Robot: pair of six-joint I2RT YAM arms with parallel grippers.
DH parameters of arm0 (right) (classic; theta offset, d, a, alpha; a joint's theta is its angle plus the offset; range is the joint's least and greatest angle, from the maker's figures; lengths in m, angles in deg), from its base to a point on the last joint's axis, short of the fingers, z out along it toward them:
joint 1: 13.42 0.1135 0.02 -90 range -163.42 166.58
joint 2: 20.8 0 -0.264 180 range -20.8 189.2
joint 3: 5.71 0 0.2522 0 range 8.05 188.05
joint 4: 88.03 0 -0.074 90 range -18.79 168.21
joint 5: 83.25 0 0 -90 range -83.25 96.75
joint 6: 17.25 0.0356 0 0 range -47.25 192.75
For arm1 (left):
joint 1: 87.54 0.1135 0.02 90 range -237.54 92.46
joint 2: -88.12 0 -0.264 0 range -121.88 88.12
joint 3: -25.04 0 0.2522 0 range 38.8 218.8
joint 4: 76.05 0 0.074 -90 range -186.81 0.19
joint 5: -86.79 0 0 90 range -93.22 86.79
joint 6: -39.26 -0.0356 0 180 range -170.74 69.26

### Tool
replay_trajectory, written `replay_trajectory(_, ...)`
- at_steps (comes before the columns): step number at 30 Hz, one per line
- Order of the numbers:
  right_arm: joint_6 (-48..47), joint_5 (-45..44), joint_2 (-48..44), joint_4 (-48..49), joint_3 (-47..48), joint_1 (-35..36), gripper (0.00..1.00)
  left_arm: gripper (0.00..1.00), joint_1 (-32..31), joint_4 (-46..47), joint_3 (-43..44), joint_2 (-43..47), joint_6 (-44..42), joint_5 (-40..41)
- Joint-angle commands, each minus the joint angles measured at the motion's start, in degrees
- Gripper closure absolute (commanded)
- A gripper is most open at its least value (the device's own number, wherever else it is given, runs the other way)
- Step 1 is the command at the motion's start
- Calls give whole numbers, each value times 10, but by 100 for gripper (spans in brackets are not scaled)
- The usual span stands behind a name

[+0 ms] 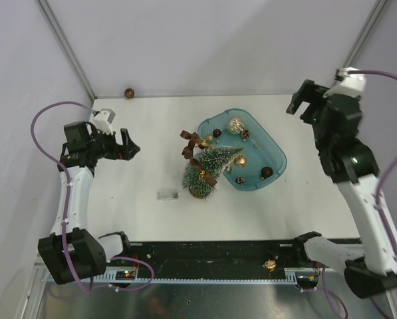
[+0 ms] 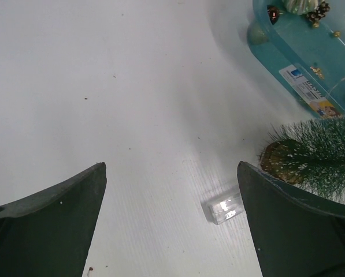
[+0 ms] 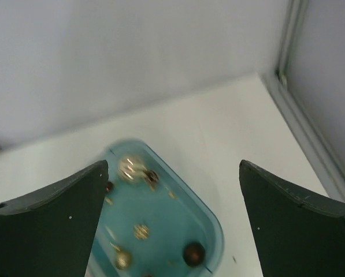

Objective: Decorate the small christmas tree

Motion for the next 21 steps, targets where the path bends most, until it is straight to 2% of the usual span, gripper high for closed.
replay_trajectory(1, 74, 198, 25, -26, -74, -139, 1, 0, 10, 6, 5, 30, -7, 24)
replay_trajectory(4, 80, 247, 49, -25, -92, -198, 1, 0, 11, 7, 8, 31, -9, 23)
replay_trajectory(7, 77, 232, 70, -30, -109, -204, 1, 0, 13, 8, 13, 27, -5, 19)
replay_trajectory(15, 67, 233, 67, -6, -170, -178, 1, 0, 14, 20, 13, 29, 5, 15)
replay_trajectory(21, 51, 202, 76, 50, -213, -118, 1, 1, 13, 31, 10, 30, 12, 18)
